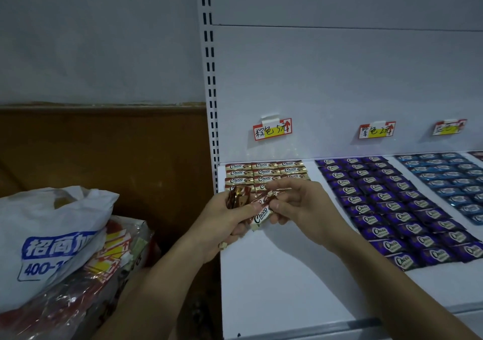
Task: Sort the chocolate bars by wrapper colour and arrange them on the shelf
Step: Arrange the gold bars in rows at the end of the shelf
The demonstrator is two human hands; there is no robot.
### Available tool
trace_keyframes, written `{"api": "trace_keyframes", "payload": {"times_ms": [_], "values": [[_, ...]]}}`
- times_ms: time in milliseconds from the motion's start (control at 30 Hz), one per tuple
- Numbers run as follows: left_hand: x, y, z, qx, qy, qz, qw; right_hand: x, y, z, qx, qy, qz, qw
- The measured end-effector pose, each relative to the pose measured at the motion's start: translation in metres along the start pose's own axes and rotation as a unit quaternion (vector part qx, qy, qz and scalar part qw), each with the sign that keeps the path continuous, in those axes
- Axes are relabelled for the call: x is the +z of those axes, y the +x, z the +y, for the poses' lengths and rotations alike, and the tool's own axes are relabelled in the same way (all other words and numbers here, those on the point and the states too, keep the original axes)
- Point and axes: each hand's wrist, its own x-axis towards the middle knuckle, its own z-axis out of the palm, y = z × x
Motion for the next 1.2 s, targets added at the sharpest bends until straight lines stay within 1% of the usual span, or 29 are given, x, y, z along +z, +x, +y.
{"api": "trace_keyframes", "payload": {"times_ms": [67, 200, 267, 367, 433, 500, 567, 633, 900, 1200], "values": [[-0.003, -0.001, -0.001, 0.005, -0.013, 0.028, 0.999, -0.003, -0.001, 0.004, 0.005, -0.043, 0.021, 0.999], [-0.015, 0.001, 0.001, 0.022, -0.071, 0.116, 0.990, 0.000, -0.007, 0.013, -0.011, -0.189, 0.047, 0.981], [-0.021, 0.000, 0.003, 0.034, -0.108, 0.121, 0.986, 0.012, -0.011, 0.020, -0.033, -0.250, 0.054, 0.966], [-0.026, -0.002, 0.005, 0.050, -0.164, 0.106, 0.980, 0.025, -0.016, 0.028, -0.105, -0.351, 0.095, 0.926], [-0.027, -0.001, 0.005, 0.053, -0.199, 0.098, 0.974, 0.026, -0.019, 0.031, -0.145, -0.365, 0.084, 0.916], [-0.026, -0.001, 0.005, 0.054, -0.226, 0.090, 0.969, 0.027, -0.023, 0.034, -0.173, -0.385, 0.036, 0.906], [-0.026, 0.000, 0.005, 0.056, -0.237, 0.082, 0.966, 0.029, -0.027, 0.036, -0.197, -0.418, 0.003, 0.887], [-0.024, 0.000, 0.005, 0.060, -0.240, 0.075, 0.966, 0.029, -0.027, 0.036, -0.209, -0.432, -0.011, 0.877], [-0.021, 0.001, 0.005, 0.057, -0.236, 0.078, 0.967, 0.034, -0.026, 0.031, -0.211, -0.476, -0.029, 0.853], [-0.016, 0.004, 0.003, 0.054, -0.230, 0.080, 0.969, 0.033, -0.024, 0.036, -0.232, -0.484, -0.034, 0.843]]}}
